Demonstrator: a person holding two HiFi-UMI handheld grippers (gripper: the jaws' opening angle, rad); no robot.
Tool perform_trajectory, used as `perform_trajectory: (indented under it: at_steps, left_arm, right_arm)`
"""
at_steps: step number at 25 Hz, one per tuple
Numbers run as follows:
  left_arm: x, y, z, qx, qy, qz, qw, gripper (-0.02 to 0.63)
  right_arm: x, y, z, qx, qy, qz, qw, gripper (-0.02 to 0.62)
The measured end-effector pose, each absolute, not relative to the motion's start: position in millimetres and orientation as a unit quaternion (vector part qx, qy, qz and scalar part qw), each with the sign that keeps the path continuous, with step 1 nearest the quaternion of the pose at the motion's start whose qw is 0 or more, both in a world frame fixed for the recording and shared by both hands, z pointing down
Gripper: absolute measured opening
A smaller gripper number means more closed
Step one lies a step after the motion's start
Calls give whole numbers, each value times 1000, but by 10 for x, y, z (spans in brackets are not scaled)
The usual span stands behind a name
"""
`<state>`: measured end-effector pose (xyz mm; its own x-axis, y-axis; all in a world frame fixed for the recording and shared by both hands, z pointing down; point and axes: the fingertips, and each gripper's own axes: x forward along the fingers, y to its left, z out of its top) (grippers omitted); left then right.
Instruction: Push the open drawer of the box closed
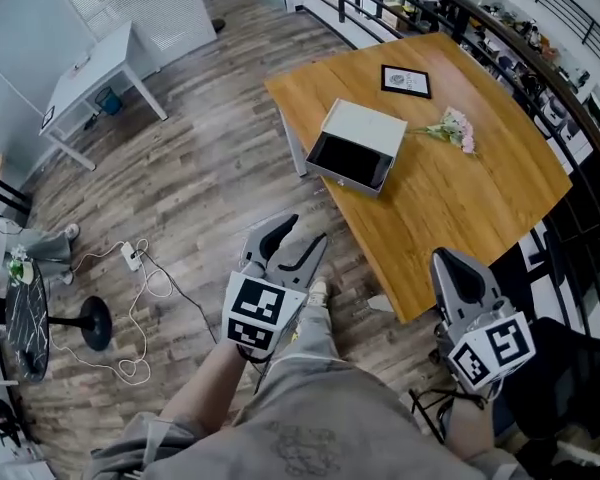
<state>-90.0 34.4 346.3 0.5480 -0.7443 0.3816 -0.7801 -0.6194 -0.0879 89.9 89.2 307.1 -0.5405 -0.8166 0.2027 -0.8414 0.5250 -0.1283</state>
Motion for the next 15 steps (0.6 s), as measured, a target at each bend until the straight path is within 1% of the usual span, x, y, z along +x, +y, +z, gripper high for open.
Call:
perform_trajectory:
  at_steps: [7, 12, 15]
  left_arm:
    - [-874, -352, 4120, 882, -390, 242, 109, 215]
    - [-887, -806, 4605, 877, -365, 264, 164, 215]
    - [-858, -1046, 4917, 875, -346, 283, 186, 215]
  right_arm:
    - [810, 118, 3456, 513, -840, 149, 93, 38]
    - [916, -449, 3872, 554, -810, 157, 112, 38]
    - [954, -708, 4134, 570, -793, 175, 125, 38]
